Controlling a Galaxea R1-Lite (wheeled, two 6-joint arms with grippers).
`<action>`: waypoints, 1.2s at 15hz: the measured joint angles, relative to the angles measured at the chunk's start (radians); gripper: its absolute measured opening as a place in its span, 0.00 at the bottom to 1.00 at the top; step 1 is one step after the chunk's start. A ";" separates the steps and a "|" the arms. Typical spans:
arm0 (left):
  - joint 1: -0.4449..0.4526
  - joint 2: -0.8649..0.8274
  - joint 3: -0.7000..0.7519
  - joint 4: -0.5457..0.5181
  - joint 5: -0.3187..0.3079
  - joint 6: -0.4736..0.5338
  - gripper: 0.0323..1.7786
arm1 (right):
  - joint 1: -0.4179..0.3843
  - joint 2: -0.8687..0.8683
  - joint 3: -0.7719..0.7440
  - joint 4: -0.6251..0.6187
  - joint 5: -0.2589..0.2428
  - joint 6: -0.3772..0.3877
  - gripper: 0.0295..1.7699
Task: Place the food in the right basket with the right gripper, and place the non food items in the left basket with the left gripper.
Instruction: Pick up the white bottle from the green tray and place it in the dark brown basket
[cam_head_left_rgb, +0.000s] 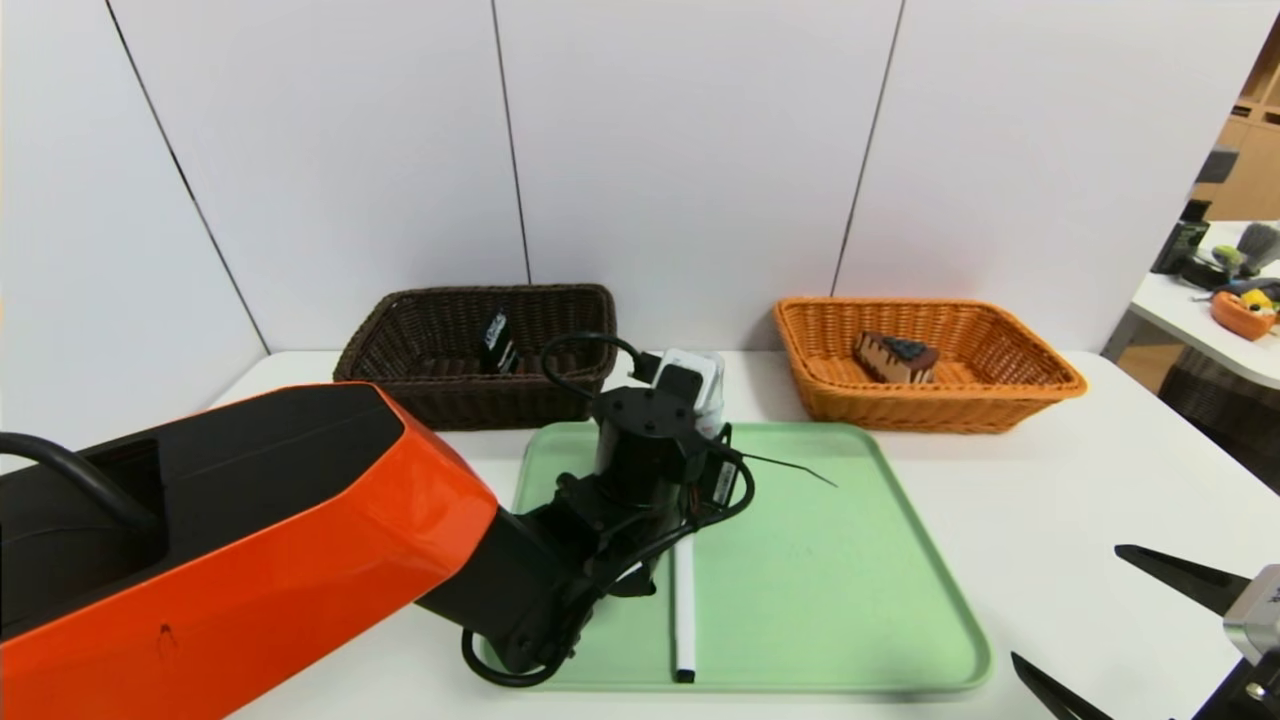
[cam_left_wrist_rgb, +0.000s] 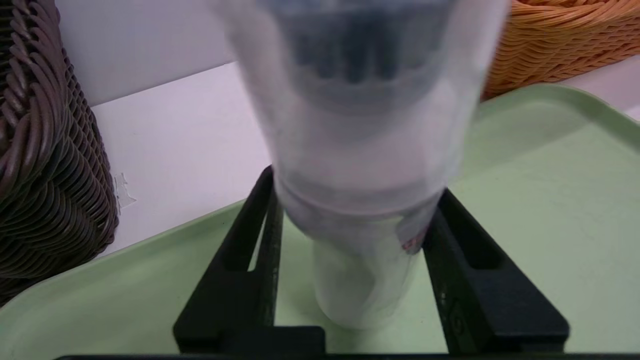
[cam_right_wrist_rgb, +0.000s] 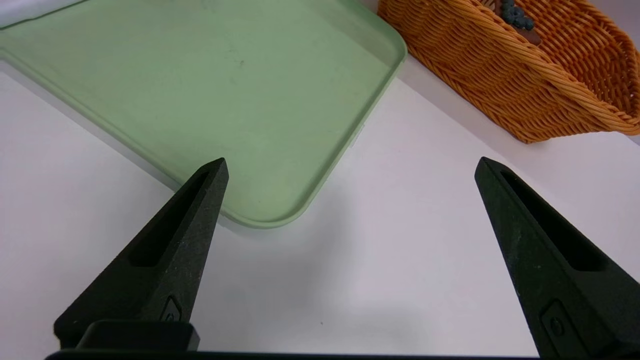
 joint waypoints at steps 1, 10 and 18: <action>0.000 -0.001 0.000 0.000 0.004 0.000 0.38 | 0.000 0.000 0.002 0.000 0.000 0.000 0.96; -0.002 -0.040 -0.003 0.003 0.024 0.013 0.30 | 0.000 -0.013 0.010 0.001 -0.001 0.000 0.96; -0.042 -0.148 0.011 0.008 0.053 0.088 0.30 | 0.000 -0.016 0.017 0.001 -0.001 0.000 0.96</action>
